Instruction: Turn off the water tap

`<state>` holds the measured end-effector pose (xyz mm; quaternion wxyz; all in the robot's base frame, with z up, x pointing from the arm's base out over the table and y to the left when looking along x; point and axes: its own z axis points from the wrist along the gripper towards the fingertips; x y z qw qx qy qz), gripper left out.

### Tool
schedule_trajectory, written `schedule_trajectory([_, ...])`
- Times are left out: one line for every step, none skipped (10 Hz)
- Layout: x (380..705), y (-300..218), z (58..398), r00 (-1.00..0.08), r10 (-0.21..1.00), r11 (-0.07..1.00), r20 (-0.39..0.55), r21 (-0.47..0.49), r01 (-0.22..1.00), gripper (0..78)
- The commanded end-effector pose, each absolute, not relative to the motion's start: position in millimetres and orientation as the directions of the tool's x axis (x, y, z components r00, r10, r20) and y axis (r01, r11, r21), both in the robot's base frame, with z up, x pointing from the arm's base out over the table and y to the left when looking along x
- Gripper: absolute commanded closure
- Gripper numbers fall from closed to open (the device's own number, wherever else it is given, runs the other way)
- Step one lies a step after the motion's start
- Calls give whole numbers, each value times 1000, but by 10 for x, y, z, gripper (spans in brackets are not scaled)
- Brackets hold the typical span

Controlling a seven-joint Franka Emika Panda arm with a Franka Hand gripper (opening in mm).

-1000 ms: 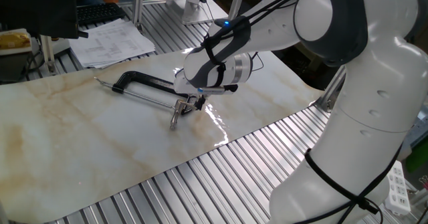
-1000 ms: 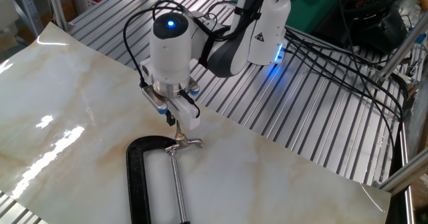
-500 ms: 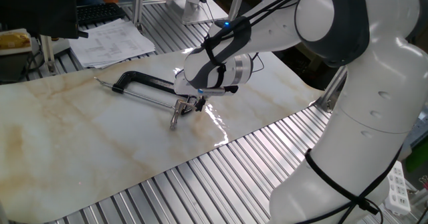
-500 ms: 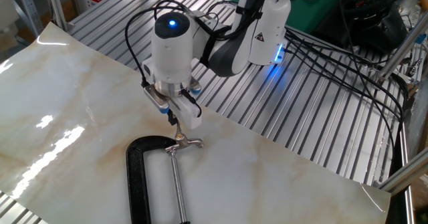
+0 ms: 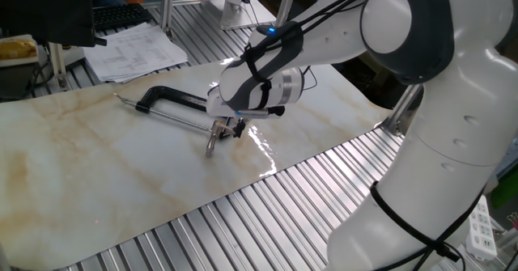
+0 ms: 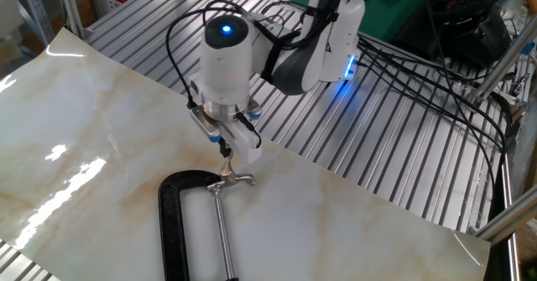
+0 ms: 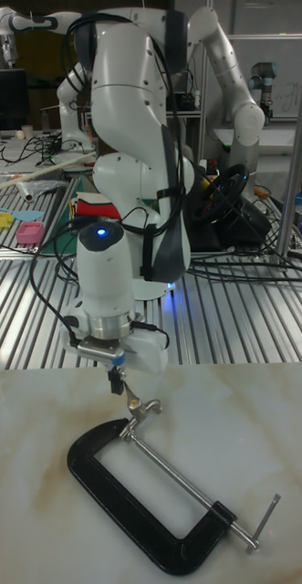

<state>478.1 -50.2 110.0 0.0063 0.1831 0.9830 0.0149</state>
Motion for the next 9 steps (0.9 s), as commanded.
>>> schedule_trajectory([4725,-382,1131,-923,386,922,-8,32,385,776])
schedule_trajectory([4713,-340,1142,-919,395,918,-7,32,395,776])
schedule_trajectory([4706,-305,1153,-915,404,914,-7,32,403,776])
schedule_trajectory([4700,-264,1167,-910,414,910,-7,31,413,776])
schedule_trajectory([4700,-257,1169,-910,415,909,-7,31,415,776])
schedule_trajectory([4694,-193,1192,-903,429,903,-7,30,429,776])
schedule_trajectory([4691,-164,1203,-900,435,900,-7,30,435,776])
schedule_trajectory([4690,-154,1207,-899,437,899,-7,30,437,776])
schedule_trajectory([4686,-119,1220,-896,445,895,-7,31,444,776])
